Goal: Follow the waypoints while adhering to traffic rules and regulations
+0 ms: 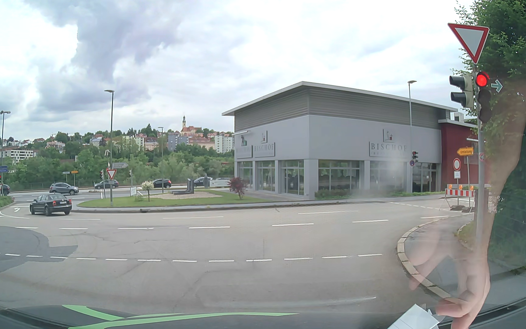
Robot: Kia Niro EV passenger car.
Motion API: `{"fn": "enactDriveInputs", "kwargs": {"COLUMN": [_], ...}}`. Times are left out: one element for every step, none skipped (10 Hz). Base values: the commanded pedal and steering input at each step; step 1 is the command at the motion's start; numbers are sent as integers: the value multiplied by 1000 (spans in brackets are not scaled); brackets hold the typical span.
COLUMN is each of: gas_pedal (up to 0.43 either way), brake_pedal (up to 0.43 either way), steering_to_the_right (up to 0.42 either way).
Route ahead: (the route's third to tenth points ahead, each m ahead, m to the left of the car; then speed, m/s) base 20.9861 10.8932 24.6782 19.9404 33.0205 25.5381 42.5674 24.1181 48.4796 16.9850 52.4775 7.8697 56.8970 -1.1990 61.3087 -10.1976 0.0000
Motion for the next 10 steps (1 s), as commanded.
{"fn": "enactDriveInputs", "kwargs": {"gas_pedal": [0, 0, 0, 0, 0, 0, 0, 0, 0, 0], "brake_pedal": [360, 360, 366, 360, 360, 360, 360, 360, 360, 360], "steering_to_the_right": [0, 0, 0, 0, 0, 0, 0, 0, 0, 0]}}
